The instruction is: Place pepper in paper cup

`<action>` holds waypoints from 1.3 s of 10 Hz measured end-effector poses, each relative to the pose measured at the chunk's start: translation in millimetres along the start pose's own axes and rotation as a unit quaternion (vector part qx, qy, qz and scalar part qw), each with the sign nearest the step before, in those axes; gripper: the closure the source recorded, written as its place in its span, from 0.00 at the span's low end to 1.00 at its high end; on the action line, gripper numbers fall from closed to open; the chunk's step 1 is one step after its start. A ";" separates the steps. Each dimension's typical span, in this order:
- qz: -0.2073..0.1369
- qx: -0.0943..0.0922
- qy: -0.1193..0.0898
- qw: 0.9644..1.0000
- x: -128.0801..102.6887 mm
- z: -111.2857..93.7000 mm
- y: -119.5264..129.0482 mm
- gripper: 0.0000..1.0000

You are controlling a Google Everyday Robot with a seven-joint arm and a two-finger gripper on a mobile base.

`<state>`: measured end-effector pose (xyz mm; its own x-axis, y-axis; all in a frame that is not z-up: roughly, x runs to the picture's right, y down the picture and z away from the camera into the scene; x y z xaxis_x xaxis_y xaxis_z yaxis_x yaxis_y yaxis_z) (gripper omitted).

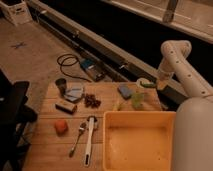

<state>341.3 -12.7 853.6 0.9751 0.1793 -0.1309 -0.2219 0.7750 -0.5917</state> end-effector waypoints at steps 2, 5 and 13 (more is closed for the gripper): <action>-0.005 0.002 0.000 1.000 -4.2 -0.4 -2.3 0.44; -0.010 0.008 0.005 1.000 -6.7 -4.6 -10.4 0.24; -0.008 0.028 -0.004 1.000 -7.3 -21.6 -18.0 0.24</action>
<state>338.3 -41.1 848.1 0.9783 0.1716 -0.1158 -0.2070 0.8101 -0.5485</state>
